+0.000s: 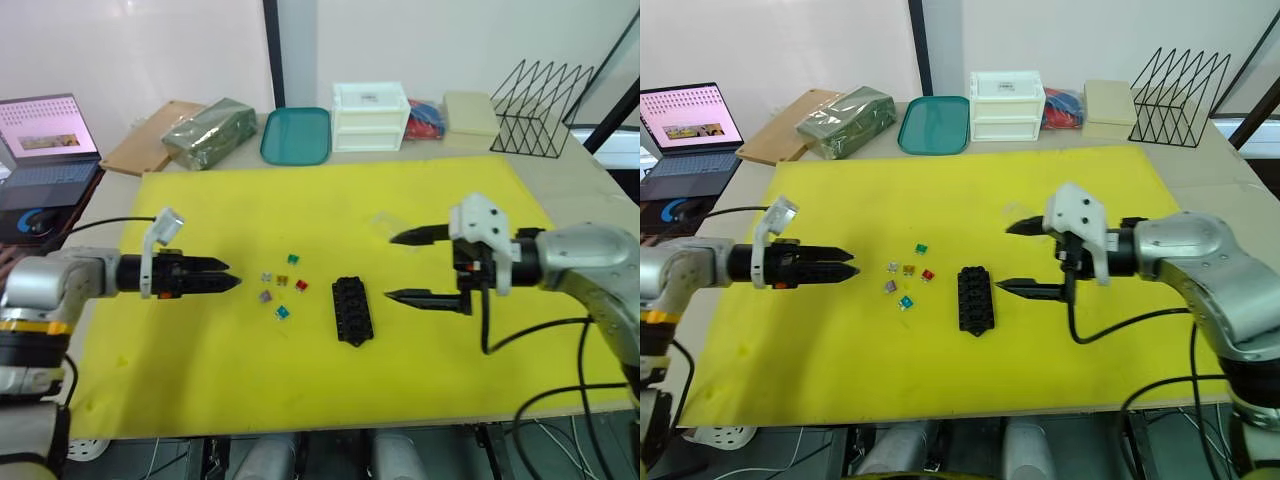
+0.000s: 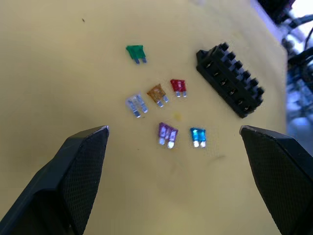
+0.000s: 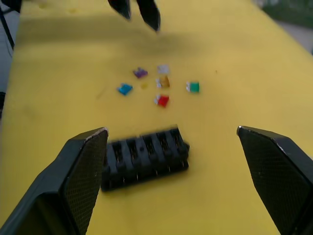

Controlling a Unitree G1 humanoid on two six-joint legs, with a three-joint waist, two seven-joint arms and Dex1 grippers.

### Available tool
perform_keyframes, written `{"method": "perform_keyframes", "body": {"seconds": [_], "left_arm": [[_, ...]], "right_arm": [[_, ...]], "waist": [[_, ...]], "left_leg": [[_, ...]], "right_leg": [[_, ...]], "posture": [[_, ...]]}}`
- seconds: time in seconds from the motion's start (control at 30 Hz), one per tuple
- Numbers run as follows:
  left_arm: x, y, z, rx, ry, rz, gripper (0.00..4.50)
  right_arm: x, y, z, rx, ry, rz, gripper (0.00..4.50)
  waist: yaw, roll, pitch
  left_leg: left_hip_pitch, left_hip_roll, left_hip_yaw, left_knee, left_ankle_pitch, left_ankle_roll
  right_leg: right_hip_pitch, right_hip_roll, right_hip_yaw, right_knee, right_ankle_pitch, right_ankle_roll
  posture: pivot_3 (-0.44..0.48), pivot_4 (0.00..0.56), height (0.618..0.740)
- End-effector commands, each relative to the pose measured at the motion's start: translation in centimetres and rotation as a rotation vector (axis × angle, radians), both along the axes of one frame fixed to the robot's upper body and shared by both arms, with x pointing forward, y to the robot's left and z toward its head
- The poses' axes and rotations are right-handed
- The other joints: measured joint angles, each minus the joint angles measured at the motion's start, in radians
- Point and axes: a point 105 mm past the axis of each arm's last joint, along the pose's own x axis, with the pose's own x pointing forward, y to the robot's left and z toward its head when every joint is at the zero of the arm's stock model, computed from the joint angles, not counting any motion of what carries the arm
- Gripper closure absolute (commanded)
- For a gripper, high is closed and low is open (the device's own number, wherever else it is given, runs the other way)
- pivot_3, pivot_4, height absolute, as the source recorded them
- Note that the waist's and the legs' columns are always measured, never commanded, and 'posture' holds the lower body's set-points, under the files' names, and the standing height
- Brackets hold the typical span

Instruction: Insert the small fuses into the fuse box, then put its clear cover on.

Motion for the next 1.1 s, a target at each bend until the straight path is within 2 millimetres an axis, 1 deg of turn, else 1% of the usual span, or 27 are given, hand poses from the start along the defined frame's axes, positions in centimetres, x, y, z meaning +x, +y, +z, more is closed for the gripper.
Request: {"method": "perform_keyframes", "body": {"seconds": [0.03, 0.07, 0.2, 0.37, 0.47, 0.57, 0.9, 1.1], "left_arm": [[1.0, 0.1, 0.2, -0.043, 0.104, 0.053, 0.52], [1.2, 0.0, 0.1, -0.05, 0.131, 0.057, 0.82], [1.8, -0.4, -0.6, -0.074, 0.234, 0.081, 0.82], [2.3, -1.2, -1.4, -0.085, 0.298, 0.071, 0.82], [2.6, -1.7, -1.9, -0.073, 0.298, 0.065, 0.82], [3.2, -2.2, -1.7, -0.09, 0.288, 0.066, 0.82], [3.2, -4.3, -2.5, -0.096, 0.295, 0.01, 0.82], [3.2, -4.3, -3.0, -0.086, 0.293, 0.01, 0.82]], "right_arm": [[-0.4, 1.1, 0.6, -0.012, -0.051, 0.041, 0.0], [-0.4, 1.2, 0.5, -0.018, -0.055, 0.046, 0.0], [-0.4, 1.5, 0.4, -0.024, -0.061, 0.053, 0.0], [-0.2, 1.7, 0.5, -0.014, -0.073, 0.042, 0.0], [-0.1, 1.9, 0.6, -0.005, -0.077, 0.034, 0.0], [-0.1, 1.9, 0.6, -0.003, -0.077, 0.03, 0.0], [-0.1, 1.9, 0.6, -0.014, -0.079, 0.02, 0.0], [-0.2, 1.8, 0.5, -0.02, -0.074, 0.021, 0.0]], "waist": [[0.002, -0.001, 0.0], [0.002, -0.002, 0.0], [0.001, -0.003, 0.0], [-0.002, -0.003, 0.0], [0.001, -0.003, 0.0], [0.004, -0.003, 0.0], [0.005, -0.003, 0.0], [0.005, -0.003, 0.0]], "left_leg": [[0.0, -0.001, 0.0, 0.0, 0.0, 0.0], [0.0, -0.001, 0.0, 0.001, 0.0, 0.0], [0.0, -0.001, -0.001, 0.001, 0.0, 0.0], [0.0, -0.001, -0.001, 0.001, 0.0, 0.0], [0.0, -0.001, -0.001, 0.001, 0.0, 0.0], [0.0, -0.002, -0.001, 0.001, 0.0, 0.0], [0.0, -0.003, -0.002, 0.002, 0.0, 0.0], [0.0, -0.003, -0.002, 0.002, 0.0, 0.0]], "right_leg": [[0.0, 0.0, 0.0, 0.0, 0.0, 0.0], [0.0, 0.0, 0.0, 0.0, 0.0, 0.0], [0.0, 0.0, -0.001, 0.0, 0.0, 0.0], [0.0, 0.0, -0.001, 0.0, 0.0, 0.0], [0.0, 0.0, -0.001, 0.0, 0.0, 0.0], [0.0, 0.0, -0.001, 0.0, 0.0, 0.0], [0.001, -0.001, -0.001, 0.0, 0.0, 0.0], [0.001, -0.001, -0.001, 0.0, 0.0, 0.0]], "posture": [[0.0, 0.15, 0.74], [0.0, 0.15, 0.74], [0.0, 0.15, 0.74], [0.0, 0.15, 0.74], [0.0, 0.15, 0.74], [0.0, 0.15, 0.74], [0.0, 0.15, 0.74], [0.0, 0.15, 0.74]]}}
